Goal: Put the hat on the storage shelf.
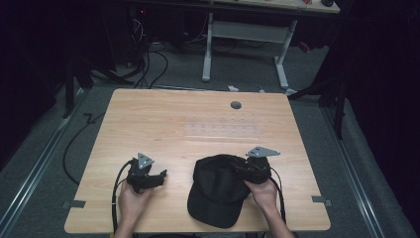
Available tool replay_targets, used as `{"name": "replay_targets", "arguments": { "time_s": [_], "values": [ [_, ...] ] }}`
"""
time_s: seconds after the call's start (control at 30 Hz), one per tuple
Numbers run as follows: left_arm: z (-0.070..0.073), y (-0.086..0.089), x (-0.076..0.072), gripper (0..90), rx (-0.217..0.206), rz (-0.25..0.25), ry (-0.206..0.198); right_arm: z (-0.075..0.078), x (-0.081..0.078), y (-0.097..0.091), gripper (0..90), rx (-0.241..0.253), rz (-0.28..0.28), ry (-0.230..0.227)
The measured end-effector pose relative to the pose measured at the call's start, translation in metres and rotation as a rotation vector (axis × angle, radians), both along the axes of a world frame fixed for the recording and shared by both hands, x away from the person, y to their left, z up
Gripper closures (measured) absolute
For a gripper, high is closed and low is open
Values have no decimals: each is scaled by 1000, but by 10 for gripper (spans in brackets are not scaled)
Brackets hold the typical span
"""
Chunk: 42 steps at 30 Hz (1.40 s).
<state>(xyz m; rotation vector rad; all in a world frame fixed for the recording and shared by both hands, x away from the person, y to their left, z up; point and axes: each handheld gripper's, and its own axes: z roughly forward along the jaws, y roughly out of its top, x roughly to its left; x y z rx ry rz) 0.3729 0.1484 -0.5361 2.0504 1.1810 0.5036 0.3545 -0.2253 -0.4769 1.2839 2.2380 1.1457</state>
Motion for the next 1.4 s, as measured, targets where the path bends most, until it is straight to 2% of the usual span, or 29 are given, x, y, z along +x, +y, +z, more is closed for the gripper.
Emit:
{"name": "replay_targets", "arguments": {
  "time_s": [0.23,0.37,0.77,0.97,1.0,1.17,1.3,1.4],
  "values": [
    [0,0,0,257,-1,0,1,0,0,-6,786,37,44,2],
    [0,0,0,256,-1,-1,1,1,-1,-8,808,54,57,9],
    [0,0,0,249,-4,2,3,12,-6,-14,830,106,88,-17],
    [0,0,-1,249,-4,-2,3,25,-11,-16,832,100,105,-58],
    [0,0,-1,249,-3,-4,1,29,-12,-16,833,100,103,-77],
    [0,1,-2,253,0,-16,-1,35,-15,-18,834,106,101,-101],
    [1,2,-3,263,-15,-35,13,44,-15,-21,835,138,109,-113],
    [4,2,-5,265,-49,-65,28,48,-15,-22,835,143,114,-123]
  ]
}}
